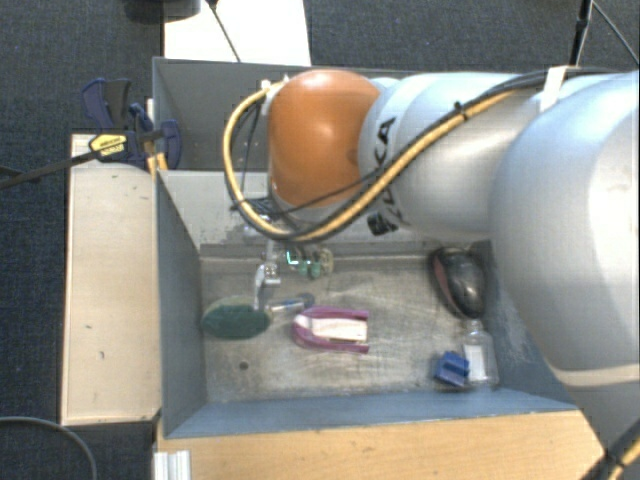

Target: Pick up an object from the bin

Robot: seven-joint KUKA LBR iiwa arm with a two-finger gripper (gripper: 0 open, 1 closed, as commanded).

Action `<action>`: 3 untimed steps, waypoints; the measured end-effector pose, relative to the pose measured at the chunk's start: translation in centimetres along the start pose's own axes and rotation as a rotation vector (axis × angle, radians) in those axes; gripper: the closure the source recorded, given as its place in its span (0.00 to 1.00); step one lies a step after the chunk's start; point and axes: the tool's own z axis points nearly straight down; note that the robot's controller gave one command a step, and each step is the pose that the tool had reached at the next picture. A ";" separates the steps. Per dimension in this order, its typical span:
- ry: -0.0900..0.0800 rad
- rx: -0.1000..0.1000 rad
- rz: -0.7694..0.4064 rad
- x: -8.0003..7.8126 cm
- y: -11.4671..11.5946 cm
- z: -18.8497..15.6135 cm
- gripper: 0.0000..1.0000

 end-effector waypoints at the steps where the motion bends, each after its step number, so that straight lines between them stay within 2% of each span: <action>1: 0.000 0.000 -0.098 2.1 0.8 8.7 0.00; 2: -0.006 -0.001 0.077 4.6 0.1 7.2 0.00; 3: -0.005 -0.001 0.200 6.9 -0.2 7.4 0.00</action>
Offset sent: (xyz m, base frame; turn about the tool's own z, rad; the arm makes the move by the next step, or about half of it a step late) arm -0.0201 0.0072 -0.0857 -0.0980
